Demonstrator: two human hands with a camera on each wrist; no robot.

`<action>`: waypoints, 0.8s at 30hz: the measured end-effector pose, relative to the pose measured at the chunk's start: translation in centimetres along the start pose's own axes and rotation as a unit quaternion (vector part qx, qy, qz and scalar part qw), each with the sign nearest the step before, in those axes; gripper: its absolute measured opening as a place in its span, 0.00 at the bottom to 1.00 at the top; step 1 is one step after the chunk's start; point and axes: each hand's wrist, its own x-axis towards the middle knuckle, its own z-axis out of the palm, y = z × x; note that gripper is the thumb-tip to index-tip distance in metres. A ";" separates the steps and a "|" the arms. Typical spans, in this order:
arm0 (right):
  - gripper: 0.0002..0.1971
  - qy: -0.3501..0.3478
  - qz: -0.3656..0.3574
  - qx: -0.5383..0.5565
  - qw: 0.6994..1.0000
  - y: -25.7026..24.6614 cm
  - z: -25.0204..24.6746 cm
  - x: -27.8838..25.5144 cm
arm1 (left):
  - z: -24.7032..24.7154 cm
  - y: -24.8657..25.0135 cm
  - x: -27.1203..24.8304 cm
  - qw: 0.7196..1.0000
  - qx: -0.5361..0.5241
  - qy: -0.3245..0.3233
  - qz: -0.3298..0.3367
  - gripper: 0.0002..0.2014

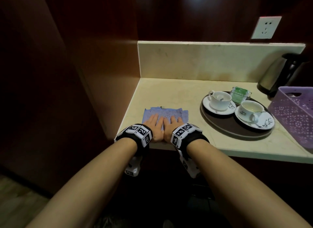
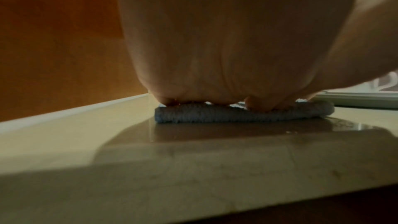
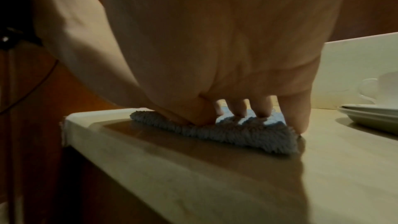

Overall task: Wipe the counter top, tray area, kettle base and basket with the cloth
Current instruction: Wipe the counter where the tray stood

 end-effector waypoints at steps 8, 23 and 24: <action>0.35 -0.001 0.002 -0.010 1.000 -3.1 1.7 2.2 | 1.8 -2.5 -2.0 0.999 -0.024 -0.003 -0.039 0.35; 0.36 0.011 -0.064 0.067 0.996 -3.7 -1.3 7.5 | -2.4 -5.4 0.7 0.991 -0.046 -0.027 -0.122 0.35; 0.35 0.013 -0.069 0.066 0.995 -3.4 -1.8 7.6 | -2.5 -5.8 1.5 0.990 -0.051 -0.025 -0.127 0.34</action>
